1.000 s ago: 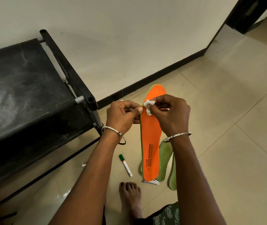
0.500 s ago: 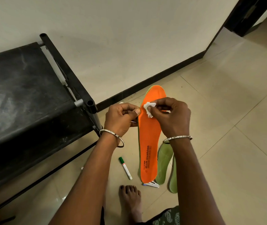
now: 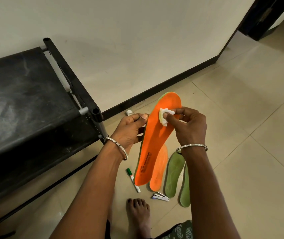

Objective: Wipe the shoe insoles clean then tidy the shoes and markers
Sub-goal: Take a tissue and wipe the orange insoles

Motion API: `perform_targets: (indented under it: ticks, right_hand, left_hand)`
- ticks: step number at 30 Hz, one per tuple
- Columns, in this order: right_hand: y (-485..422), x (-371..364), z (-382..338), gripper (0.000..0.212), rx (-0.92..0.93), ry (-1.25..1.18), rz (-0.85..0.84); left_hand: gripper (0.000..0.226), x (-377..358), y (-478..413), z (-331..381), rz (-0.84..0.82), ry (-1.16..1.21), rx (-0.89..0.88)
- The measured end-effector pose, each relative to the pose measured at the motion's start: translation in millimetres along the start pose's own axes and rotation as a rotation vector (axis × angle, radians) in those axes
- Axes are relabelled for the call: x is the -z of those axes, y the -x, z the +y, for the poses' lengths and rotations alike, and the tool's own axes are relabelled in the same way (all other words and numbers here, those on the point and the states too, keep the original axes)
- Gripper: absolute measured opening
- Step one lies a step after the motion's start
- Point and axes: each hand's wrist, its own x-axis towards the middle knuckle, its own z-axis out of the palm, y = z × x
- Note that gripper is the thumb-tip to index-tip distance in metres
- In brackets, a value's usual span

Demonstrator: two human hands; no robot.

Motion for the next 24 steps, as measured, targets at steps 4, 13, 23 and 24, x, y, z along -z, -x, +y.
perform_targets:
  ticks: [4, 13, 23, 24]
  right_hand:
    - [-0.3, 0.4, 0.2, 0.017, -0.025, -0.018, 0.179]
    - [1.5, -8.3, -1.5, 0.021, 0.039, 0.142, 0.290]
    - [5.4, -5.2, -8.3, 0.005, 0.319, 0.120, -0.211]
    - [6.4, -4.9, -9.8, 0.005, 0.339, 0.125, -0.295]
  left_hand:
    - [0.017, 0.4, 2.0, 0.3, -0.144, -0.026, 0.028]
    - [0.054, -8.0, -2.2, -5.5, -0.135, -0.211, -0.107]
    - [0.054, -3.3, -7.9, -8.6, -0.068, -0.220, -0.168]
    - [0.054, -2.8, -8.4, -9.3, -0.062, -0.226, -0.178]
